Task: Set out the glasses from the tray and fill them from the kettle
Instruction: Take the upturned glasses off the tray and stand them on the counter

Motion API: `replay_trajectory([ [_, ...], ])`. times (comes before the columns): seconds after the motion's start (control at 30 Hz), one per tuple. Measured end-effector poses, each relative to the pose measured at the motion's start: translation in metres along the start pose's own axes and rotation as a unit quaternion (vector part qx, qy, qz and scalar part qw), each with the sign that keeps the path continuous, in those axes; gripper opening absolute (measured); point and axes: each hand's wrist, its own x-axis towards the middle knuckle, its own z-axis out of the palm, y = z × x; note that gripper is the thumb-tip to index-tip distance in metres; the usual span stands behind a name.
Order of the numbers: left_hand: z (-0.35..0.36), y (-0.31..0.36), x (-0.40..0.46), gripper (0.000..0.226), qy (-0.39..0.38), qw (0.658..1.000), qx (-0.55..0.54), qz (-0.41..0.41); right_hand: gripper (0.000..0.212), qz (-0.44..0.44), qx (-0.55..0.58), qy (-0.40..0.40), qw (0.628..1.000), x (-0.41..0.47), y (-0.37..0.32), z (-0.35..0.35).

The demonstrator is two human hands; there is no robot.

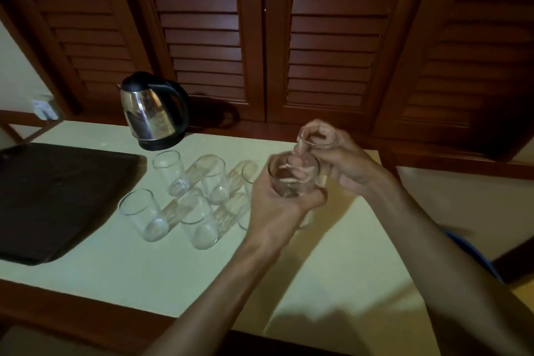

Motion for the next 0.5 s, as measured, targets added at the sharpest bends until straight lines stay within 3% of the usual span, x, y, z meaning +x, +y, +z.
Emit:
replay_trajectory([
  [0.13, 0.016, -0.03, -0.021, 0.046, -0.058, 0.998, 0.028, -0.022, 0.041, 0.024, -0.008, 0.02, 0.999, -0.007, 0.023, -0.011],
  [0.5, 0.016, -0.066, -0.025, 0.045, -0.061, 0.994, 0.094, -0.011, 0.042, 0.03, -0.075, 0.069, 0.994, -0.01, 0.082, -0.017],
])
